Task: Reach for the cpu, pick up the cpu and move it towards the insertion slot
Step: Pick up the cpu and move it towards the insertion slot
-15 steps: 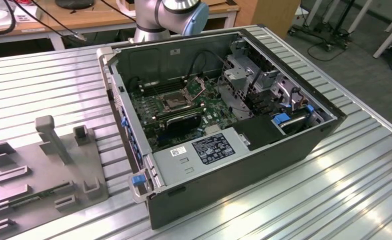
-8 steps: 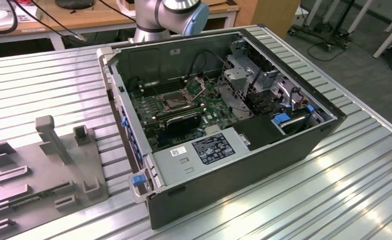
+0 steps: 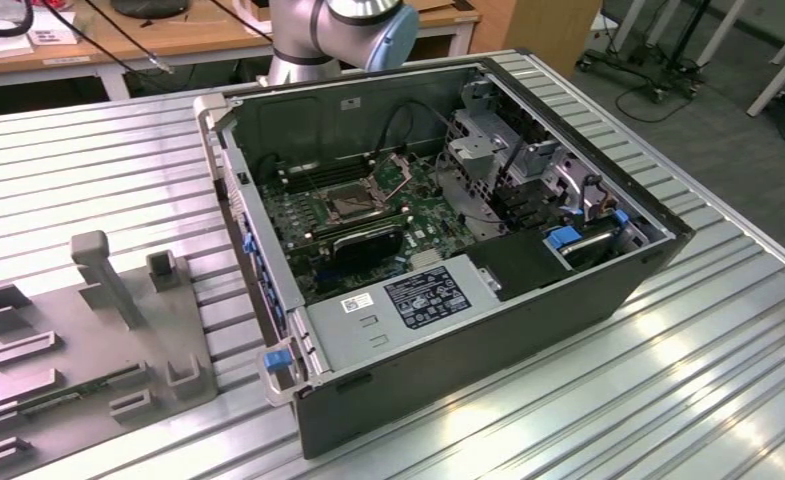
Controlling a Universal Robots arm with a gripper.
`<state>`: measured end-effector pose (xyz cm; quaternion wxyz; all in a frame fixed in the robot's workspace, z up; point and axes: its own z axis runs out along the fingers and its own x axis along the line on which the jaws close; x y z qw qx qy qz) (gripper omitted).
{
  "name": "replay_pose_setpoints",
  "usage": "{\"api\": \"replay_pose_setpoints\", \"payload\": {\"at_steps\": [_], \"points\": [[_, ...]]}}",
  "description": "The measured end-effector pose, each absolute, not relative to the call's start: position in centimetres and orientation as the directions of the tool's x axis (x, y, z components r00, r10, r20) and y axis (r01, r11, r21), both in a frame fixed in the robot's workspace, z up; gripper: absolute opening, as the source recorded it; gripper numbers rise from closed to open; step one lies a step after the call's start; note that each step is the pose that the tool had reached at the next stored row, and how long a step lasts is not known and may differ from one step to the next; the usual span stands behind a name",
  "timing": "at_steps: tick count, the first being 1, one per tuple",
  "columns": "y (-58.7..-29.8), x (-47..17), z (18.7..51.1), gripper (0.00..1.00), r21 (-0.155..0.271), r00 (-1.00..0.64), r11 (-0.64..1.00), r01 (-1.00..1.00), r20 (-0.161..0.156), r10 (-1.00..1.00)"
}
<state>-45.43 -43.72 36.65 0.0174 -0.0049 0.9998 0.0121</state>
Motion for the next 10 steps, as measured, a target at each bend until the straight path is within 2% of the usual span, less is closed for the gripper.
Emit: {"api": "replay_pose_setpoints", "payload": {"at_steps": [10], "points": [[-43.7,-44.3,36.7,0.55,0.024,-0.999,1.0,-0.01,-0.035,-0.009]]}}
